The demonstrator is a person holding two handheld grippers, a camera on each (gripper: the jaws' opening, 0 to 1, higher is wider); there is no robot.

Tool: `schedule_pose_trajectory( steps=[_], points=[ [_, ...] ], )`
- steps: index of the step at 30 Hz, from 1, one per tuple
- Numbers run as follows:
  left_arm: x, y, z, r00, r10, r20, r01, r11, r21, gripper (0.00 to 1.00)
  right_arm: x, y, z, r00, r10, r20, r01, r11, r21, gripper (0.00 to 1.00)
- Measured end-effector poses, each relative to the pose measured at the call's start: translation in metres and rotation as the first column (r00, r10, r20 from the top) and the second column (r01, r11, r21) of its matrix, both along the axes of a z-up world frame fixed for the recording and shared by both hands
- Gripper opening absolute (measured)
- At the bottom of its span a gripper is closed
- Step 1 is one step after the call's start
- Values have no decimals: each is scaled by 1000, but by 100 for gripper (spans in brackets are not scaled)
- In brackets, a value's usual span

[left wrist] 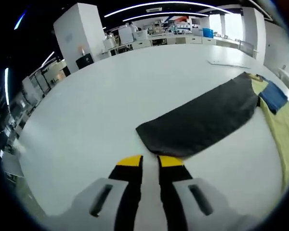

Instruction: Fold the garment on the visible template until the final outline fits inside the template.

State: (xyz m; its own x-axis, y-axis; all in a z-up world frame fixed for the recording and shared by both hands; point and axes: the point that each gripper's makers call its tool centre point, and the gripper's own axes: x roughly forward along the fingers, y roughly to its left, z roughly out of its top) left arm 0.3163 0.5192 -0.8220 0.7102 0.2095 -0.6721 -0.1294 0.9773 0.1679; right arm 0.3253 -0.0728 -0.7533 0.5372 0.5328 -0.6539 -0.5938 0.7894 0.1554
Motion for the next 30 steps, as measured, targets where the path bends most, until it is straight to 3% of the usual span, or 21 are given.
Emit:
schedule_pose_trajectory(
  steps=[5,8,11,19,29,30],
  points=[
    [-4,-2,3,1000,22,-15,-23,999,-35,26,-2,4,1,999,37,5,-37,999,2,99],
    [-8,-8,6,999,52,12,-50,992,-114,30,-3,7,1,999,45,7,-45,999,3,99],
    [-5,-10,8,997,69,25,-65,987,-147,33,-3,7,0,999,47,6,-47,999,2,99],
    [4,-13,-4,996,85,-2,-84,984,-155,30,-6,4,-2,999,40,0,-40,999,-2,98],
    [9,-9,-20,984,179,10,-171,952,-255,29,-6,2,-3,1000,24,-5,-24,1000,-1,97],
    [12,-6,-18,983,179,37,-166,957,-238,29,-6,2,-4,1000,23,-4,-23,1000,-2,97]
  ],
)
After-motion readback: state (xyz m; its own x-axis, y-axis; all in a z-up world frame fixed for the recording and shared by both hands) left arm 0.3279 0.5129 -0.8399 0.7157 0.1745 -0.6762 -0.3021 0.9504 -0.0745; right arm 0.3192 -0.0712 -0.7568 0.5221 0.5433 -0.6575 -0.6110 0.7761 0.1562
